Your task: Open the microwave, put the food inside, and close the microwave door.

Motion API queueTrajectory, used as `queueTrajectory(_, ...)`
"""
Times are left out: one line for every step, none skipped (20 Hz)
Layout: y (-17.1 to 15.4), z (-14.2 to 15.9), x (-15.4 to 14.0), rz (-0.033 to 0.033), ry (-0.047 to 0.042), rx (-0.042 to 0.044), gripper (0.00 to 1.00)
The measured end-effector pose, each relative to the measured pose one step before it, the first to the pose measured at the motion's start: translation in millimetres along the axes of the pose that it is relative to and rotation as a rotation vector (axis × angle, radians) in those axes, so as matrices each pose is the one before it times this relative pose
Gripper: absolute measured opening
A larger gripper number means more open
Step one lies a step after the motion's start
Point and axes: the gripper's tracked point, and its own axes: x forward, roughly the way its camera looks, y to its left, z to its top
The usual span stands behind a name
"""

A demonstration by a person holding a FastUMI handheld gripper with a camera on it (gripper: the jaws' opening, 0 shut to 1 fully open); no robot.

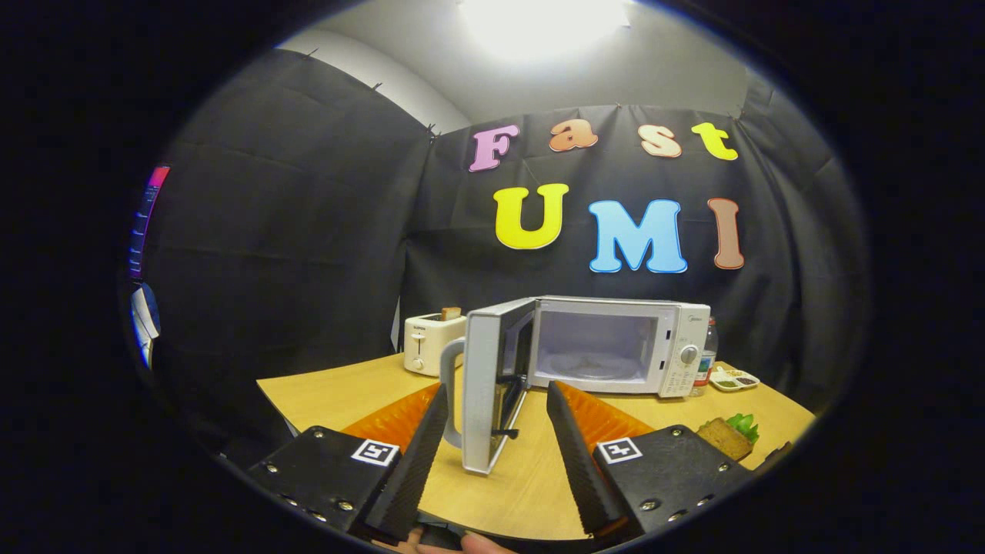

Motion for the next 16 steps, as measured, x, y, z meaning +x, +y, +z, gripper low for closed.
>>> queueTrajectory(-14.51, -3.67, -6.50, 0.00238, 0.00009, -0.00887, 0.86)
queueTrajectory(-18.31, -2.33, -7.62, -0.00967, -0.00386, -0.00984, 0.87)
queueTrajectory(-22.08, -6.15, -7.31, -0.02320, 0.00687, -0.01050, 0.87)
queueTrajectory(-22.91, -6.05, -6.52, -0.02549, 0.00852, 0.00365, 0.87)
queueTrajectory(-24.80, -6.67, -4.43, -0.03028, 0.01457, 0.02509, 0.87)
queueTrajectory(-24.89, -7.72, -5.20, -0.02299, 0.02179, 0.05225, 0.87)
queueTrajectory(-21.99, -6.15, -5.32, -0.02275, 0.02305, 0.07344, 0.87)
queueTrajectory(-22.91, -1.33, -4.69, -0.02259, 0.00892, 0.08230, 0.87)
queueTrajectory(-16.63, 1.46, -2.89, -0.01233, -0.00088, 0.07706, 0.88)
queueTrajectory(-15.56, 2.48, -1.83, -0.00825, -0.00347, 0.06381, 0.89)
queueTrajectory(-9.60, -2.53, -1.84, -0.00219, 0.00052, 0.04160, 0.91)
queueTrajectory(-10.57, -4.83, 0.34, -0.01301, 0.00790, 0.01057, 0.91)
queueTrajectory(-13.16, -9.49, 1.74, -0.02451, 0.01787, -0.01309, 0.91)
queueTrajectory(-7.91, -10.85, 4.16, -0.01271, 0.02610, -0.01108, 0.91)
queueTrajectory(-1.65, -10.19, 2.13, 0.00766, 0.02431, 0.00888, 0.91)
queueTrajectory(3.41, -9.48, 1.88, 0.02637, 0.02732, 0.02894, 0.92)
